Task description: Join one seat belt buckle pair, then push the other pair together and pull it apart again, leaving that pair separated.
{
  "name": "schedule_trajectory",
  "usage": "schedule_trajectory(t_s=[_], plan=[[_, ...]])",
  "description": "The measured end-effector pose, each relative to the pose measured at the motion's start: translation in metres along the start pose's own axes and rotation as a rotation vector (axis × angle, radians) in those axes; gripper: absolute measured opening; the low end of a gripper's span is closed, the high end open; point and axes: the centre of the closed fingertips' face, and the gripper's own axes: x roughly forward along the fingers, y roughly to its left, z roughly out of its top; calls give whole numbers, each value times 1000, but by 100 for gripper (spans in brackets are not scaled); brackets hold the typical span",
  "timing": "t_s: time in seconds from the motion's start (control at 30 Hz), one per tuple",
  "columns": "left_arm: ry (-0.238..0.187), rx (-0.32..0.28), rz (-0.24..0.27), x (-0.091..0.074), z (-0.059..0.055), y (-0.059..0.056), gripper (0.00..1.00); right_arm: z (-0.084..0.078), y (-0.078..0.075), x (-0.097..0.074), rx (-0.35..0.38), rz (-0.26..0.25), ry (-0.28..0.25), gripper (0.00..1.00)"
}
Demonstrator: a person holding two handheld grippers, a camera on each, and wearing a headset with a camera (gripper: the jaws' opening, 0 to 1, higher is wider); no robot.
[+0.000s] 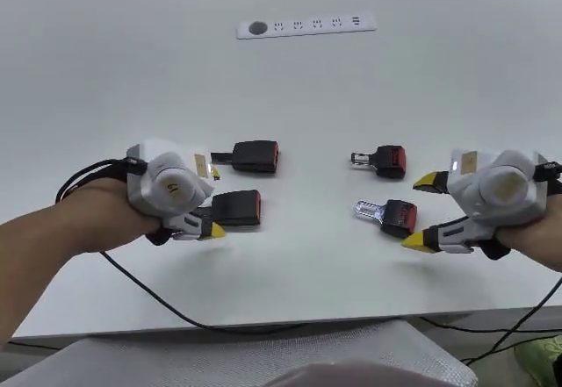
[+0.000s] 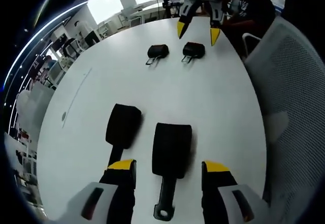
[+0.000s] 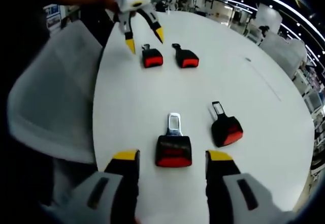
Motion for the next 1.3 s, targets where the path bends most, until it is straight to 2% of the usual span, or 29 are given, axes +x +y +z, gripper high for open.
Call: schedule_trajectory(t_s=[0.17,0.27,0.33,0.43,0.53,0.63,0.67,0.73,0.8,1.0,1.3], plan=[[22,17,-17,7,-3,3,46,-4,0,10,-40,27,42,42],[22,32,-32,11,-2,1,44,-6,-2,16,-30,34,59,41],[31,61,-36,14,-2,1,42,-7,-2,19,-42,42,72,40],[36,68,-55,16,0,-2,38,-13,1,22,-59,71,100,38],[40,76,-74,19,4,-7,34,-14,1,22,-84,90,102,36],[43,83,-84,19,3,-6,34,-12,1,23,-134,118,92,35],[44,85,-85,19,2,-6,33,-12,1,23,-131,120,93,35],[54,131,-84,19,3,-7,33,-12,2,23,-160,137,94,35],[63,149,-88,20,3,-9,33,-11,2,24,-173,147,105,35],[73,129,-91,20,2,-8,33,-12,0,25,-184,170,115,34],[85,113,-99,21,1,-8,33,-14,-2,27,-170,163,119,35]])
